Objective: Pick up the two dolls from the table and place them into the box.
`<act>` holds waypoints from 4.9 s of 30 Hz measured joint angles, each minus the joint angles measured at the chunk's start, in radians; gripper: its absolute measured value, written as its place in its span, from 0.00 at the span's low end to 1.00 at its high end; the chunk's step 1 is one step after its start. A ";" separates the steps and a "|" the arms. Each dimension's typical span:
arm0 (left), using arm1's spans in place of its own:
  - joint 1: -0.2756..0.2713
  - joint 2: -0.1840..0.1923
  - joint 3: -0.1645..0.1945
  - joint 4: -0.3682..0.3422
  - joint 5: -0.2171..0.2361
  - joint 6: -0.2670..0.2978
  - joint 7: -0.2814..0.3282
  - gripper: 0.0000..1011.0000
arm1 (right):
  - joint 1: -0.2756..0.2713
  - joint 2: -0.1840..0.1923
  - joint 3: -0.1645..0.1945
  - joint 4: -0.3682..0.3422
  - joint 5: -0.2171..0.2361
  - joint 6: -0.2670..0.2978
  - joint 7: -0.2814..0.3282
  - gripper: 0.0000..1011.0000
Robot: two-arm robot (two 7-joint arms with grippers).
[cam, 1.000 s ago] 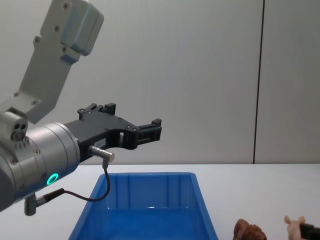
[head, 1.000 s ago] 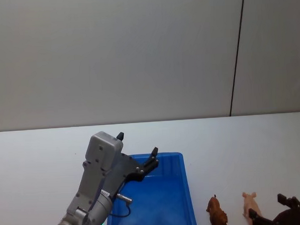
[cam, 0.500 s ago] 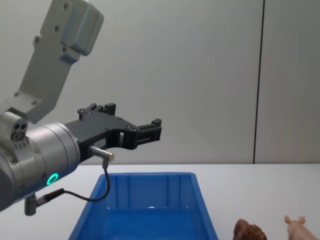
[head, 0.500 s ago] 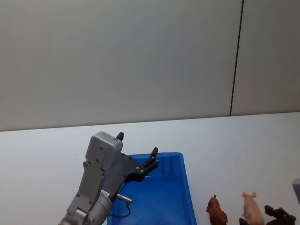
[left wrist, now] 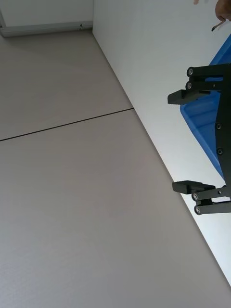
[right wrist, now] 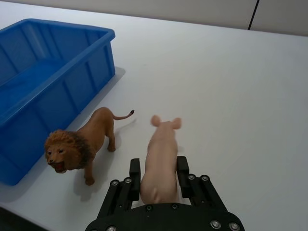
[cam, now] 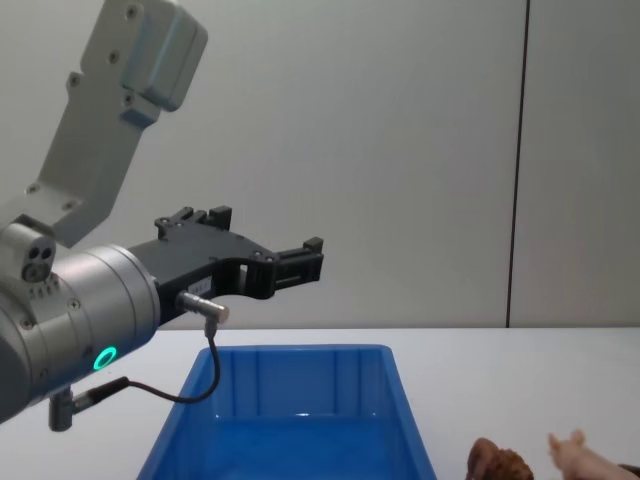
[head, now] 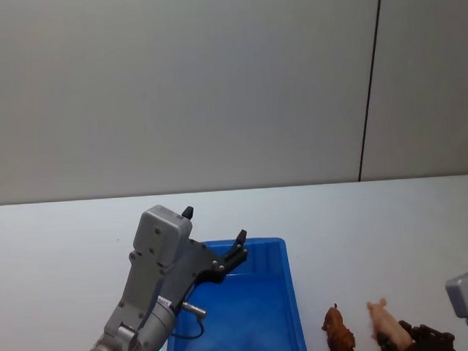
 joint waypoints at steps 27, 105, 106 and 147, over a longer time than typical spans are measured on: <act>0.000 0.000 0.000 0.000 0.000 0.000 0.000 0.99 | 0.082 -0.018 0.015 -0.066 -0.023 -0.109 0.053 0.37; 0.000 0.000 0.000 0.000 0.000 0.000 0.000 0.99 | 0.070 0.031 -0.039 -0.099 -0.010 0.035 0.200 0.99; 0.000 0.000 0.000 0.000 0.000 0.000 0.000 0.99 | 0.068 0.032 -0.039 -0.098 -0.010 0.037 0.200 0.99; 0.000 0.000 0.000 0.000 0.000 0.000 0.000 0.99 | 0.056 0.027 -0.058 -0.048 -0.040 0.025 0.142 0.41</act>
